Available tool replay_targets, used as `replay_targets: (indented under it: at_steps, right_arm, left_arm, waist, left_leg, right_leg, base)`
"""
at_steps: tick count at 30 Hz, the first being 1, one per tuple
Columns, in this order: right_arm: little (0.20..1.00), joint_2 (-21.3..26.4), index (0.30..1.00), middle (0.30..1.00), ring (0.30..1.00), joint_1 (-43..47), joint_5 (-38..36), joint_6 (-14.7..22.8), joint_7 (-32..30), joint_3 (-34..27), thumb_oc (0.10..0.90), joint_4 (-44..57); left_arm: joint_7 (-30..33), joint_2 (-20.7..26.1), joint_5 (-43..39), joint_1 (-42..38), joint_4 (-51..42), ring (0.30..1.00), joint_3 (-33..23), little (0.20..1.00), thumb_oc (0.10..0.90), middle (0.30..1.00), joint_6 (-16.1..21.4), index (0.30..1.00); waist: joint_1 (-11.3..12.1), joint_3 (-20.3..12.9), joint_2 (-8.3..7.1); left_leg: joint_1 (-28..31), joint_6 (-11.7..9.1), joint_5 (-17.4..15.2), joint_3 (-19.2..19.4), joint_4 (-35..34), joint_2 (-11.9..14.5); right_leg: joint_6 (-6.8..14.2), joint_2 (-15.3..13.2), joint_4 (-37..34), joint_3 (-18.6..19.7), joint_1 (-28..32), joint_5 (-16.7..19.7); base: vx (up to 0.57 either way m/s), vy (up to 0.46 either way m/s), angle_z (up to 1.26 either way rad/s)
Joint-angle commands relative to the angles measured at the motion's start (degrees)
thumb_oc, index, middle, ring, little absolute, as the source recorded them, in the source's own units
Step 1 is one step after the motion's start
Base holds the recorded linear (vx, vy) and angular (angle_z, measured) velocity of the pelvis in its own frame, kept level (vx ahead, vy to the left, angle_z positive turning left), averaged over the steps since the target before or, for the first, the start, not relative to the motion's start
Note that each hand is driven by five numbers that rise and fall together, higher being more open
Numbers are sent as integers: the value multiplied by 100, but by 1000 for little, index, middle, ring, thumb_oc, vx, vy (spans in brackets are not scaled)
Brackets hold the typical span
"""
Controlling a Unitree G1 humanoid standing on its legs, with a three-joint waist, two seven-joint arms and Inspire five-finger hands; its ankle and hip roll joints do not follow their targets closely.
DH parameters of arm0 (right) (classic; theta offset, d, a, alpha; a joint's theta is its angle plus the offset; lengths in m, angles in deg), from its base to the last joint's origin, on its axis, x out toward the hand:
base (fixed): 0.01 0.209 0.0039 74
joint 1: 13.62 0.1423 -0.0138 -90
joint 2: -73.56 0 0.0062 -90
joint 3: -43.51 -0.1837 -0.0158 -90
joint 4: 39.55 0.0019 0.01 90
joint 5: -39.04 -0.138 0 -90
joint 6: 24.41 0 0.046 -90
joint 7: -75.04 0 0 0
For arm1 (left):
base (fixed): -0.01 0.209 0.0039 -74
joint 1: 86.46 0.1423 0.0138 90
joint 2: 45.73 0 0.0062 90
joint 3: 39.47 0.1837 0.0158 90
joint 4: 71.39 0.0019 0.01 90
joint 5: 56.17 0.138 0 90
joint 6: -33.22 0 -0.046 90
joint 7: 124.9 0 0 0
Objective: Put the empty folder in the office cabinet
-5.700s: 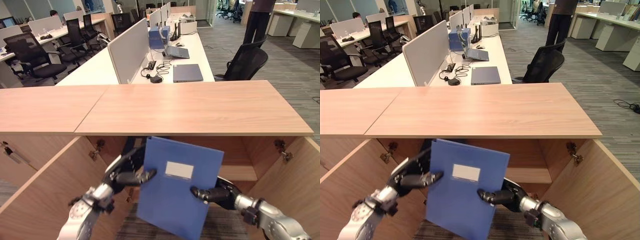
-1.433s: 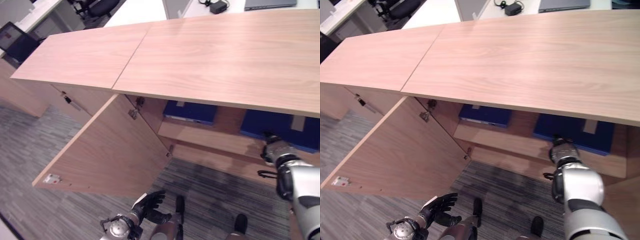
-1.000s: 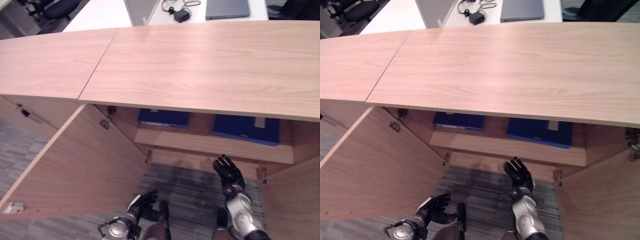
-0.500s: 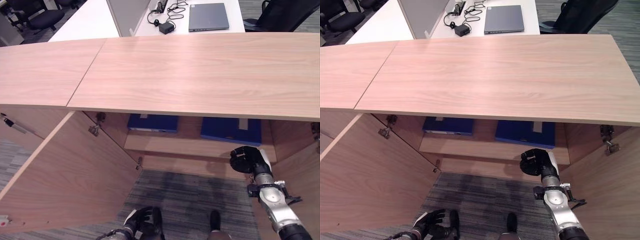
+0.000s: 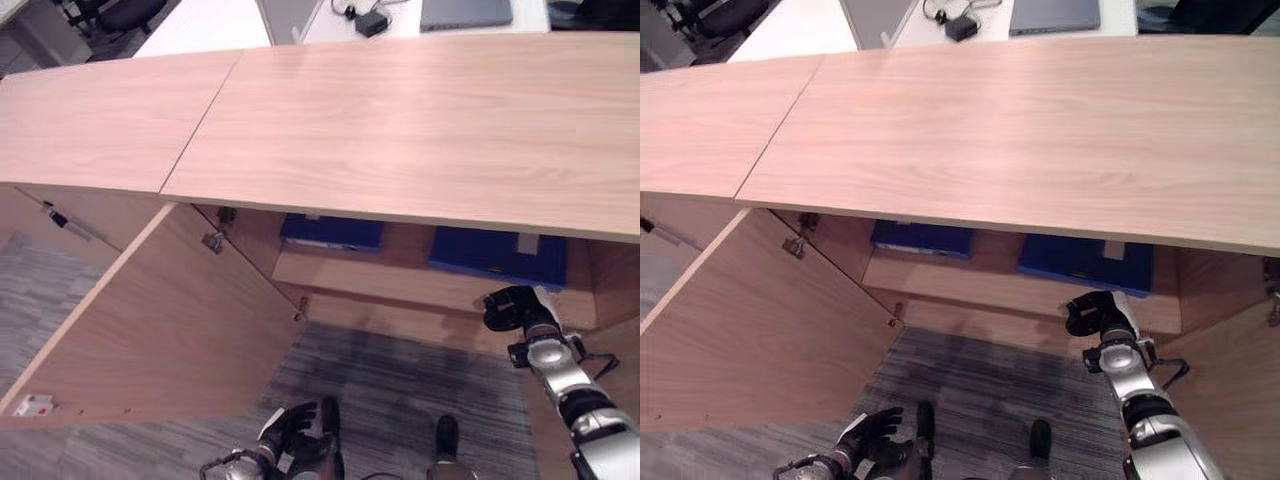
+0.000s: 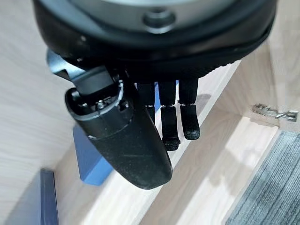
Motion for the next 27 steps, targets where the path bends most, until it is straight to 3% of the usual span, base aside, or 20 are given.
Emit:
replay_targets:
  at_steps: [1,27]
  right_arm:
    - [300,374,300,300,300,792,139,285,-132,24,400,100]
    - [300,930,300,300,300,1879,-136,178,-275,208,400,-1000]
  left_arm:
    - [76,598,333,58,261,900,391,900,800,900,-70,900]
    - [24,733,200,227,31,900,750,900,800,900,3,900]
  waist:
    - [216,167,-258]
    - [450,214,-37]
  left_leg:
    - [406,-399,-656,79,113,266]
    - [149,-406,-625,-62,127,235]
  right_leg:
    - [183,-214,1428,335,-715,-1099]
    - [162,-273,1705,279,-1058,-1208]
  base:
    - [-17,4,5]
    - [7,0,2]
